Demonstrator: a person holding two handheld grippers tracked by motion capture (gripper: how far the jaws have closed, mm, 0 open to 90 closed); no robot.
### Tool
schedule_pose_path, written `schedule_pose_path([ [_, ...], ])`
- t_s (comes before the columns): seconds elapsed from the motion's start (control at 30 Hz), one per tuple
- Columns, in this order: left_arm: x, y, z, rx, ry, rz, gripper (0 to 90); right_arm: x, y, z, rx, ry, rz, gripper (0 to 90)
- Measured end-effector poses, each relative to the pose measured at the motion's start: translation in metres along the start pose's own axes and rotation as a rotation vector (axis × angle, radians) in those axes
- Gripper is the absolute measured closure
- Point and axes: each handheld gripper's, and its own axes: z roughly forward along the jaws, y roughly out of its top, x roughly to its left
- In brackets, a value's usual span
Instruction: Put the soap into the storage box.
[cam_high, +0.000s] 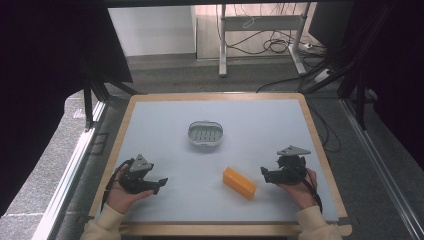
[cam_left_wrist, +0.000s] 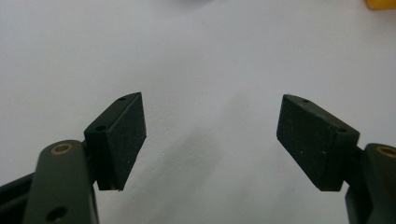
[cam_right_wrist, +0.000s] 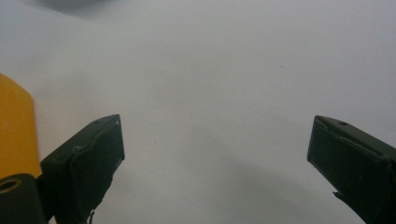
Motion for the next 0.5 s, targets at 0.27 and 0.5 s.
schedule_pose_path([
  [0.27,-0.001,0.000,-0.001,-0.015,-0.022,-0.011,23.8,-0.008,-0.002,-0.005,-0.027,0.099,0.072,6.0],
  [0.5,-0.001,0.000,-0.001,-0.007,-0.019,-0.002,23.7,-0.007,-0.002,-0.011,-0.026,0.085,0.033,9.3],
])
